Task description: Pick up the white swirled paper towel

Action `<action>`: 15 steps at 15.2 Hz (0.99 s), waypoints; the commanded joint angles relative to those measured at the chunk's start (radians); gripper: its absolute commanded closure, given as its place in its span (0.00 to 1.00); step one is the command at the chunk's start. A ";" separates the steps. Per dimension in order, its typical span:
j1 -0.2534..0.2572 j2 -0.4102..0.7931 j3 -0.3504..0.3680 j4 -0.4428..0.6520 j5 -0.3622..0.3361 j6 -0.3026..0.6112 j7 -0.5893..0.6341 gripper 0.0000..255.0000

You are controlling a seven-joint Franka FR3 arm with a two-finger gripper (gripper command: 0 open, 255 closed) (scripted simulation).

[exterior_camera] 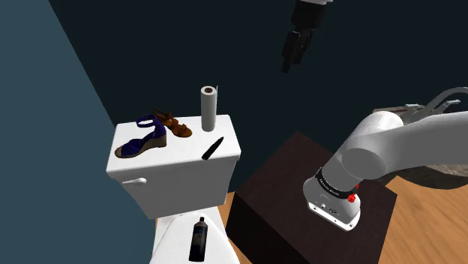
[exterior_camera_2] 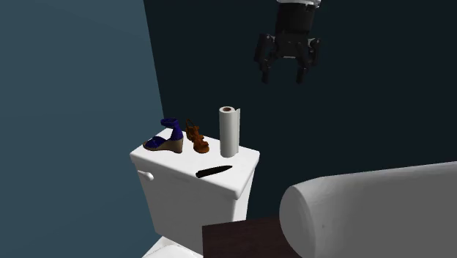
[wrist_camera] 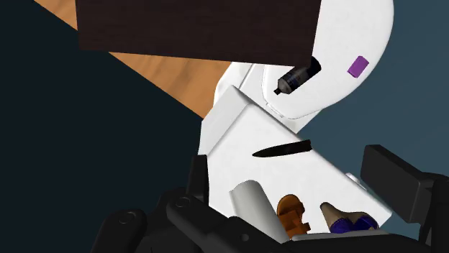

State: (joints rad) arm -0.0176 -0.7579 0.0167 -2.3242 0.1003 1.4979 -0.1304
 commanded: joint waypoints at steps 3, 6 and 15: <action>0.010 0.058 0.013 0.002 -0.002 0.062 -0.012 0.00; 0.023 0.152 0.033 0.016 -0.006 0.151 -0.028 0.00; 0.055 0.457 0.095 0.126 -0.042 0.374 -0.056 0.00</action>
State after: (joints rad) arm 0.0329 -0.3283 0.1041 -2.2047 0.0633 1.8481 -0.1854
